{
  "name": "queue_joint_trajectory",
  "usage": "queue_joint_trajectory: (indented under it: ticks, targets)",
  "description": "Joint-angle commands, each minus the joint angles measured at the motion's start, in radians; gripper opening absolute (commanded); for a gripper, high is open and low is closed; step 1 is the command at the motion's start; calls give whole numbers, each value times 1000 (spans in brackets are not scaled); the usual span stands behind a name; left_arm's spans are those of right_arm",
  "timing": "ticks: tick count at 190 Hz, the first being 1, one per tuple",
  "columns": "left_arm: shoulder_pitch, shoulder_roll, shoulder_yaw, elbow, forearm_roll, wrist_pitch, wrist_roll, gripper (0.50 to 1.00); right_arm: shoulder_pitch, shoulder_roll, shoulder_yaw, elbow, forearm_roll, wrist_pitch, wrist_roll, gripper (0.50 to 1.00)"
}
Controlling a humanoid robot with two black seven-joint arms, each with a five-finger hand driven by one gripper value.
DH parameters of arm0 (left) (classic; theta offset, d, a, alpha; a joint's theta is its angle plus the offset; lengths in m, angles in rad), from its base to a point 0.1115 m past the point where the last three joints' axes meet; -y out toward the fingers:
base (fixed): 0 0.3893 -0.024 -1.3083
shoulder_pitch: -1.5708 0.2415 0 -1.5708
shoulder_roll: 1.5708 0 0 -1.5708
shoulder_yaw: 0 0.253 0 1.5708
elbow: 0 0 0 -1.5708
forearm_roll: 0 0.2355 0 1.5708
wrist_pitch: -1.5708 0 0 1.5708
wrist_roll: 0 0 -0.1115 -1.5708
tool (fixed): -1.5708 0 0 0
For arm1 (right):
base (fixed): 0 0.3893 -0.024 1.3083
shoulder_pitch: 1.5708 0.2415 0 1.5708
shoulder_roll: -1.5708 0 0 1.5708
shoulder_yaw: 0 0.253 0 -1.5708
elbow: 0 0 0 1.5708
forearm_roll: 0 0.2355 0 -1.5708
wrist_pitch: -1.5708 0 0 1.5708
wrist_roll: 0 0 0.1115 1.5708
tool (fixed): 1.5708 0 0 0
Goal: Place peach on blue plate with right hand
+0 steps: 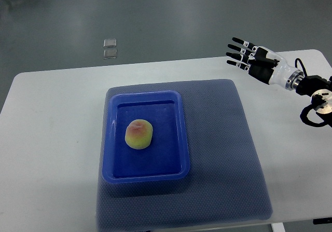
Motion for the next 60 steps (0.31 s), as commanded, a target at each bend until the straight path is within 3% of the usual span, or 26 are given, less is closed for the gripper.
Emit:
queue_joint_trajectory:
  ticks: [1, 60]
  targets:
    - [0, 0, 0, 0, 0, 0, 0, 1000, -2, 9, 1, 0, 0, -2, 0, 934]
    - [0, 0, 0, 0, 0, 0, 0, 1000, -25, 21, -1, 2, -1, -5, 3, 934]
